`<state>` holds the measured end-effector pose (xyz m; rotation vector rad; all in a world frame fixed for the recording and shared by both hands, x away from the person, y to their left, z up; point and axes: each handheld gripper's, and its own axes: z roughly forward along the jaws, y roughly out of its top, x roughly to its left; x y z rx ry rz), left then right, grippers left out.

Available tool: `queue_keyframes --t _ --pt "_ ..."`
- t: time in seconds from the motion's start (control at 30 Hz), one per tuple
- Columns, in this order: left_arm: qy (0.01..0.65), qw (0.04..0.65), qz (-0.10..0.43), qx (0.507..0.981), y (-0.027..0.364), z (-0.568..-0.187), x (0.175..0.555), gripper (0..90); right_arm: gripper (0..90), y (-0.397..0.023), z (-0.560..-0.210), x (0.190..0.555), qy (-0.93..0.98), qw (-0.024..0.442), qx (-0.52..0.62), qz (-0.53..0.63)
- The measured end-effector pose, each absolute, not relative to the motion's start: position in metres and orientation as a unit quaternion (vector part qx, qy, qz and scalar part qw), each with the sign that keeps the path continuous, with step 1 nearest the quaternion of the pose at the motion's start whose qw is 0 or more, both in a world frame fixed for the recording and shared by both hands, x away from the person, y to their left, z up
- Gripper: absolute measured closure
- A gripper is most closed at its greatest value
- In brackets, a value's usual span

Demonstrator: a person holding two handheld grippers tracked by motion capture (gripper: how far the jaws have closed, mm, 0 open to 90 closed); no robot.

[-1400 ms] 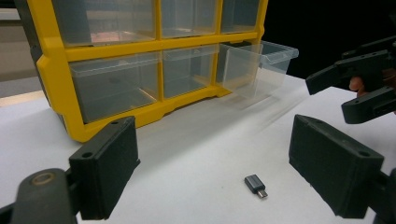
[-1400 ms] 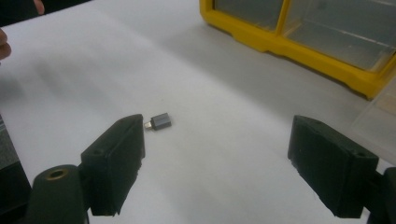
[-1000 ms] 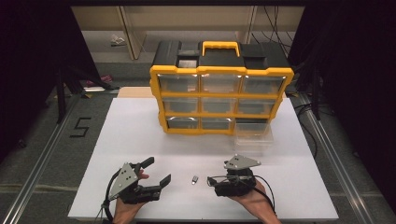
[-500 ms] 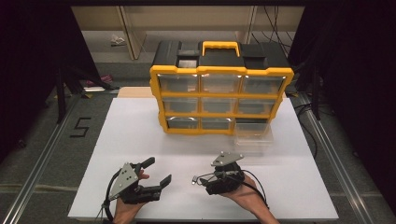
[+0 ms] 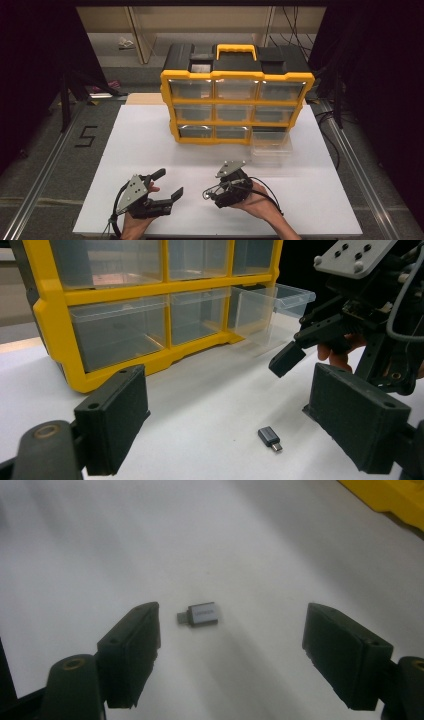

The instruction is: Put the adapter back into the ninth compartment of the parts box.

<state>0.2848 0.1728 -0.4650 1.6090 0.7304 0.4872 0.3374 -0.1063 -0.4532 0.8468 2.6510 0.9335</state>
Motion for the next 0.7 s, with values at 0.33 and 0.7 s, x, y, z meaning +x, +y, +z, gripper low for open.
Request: queue_keyframes --t 0.33,0.7 --pt "0.315 0.609 0.210 0.697 0.173 -0.465 0.285 15.6 26.4 -0.093 -0.459 0.345 0.905 0.097 0.286 0.298" --pt "0.314 0.609 0.211 0.697 0.172 -0.465 0.284 15.6 27.0 -0.081 -0.468 0.355 0.897 0.106 0.314 0.293"
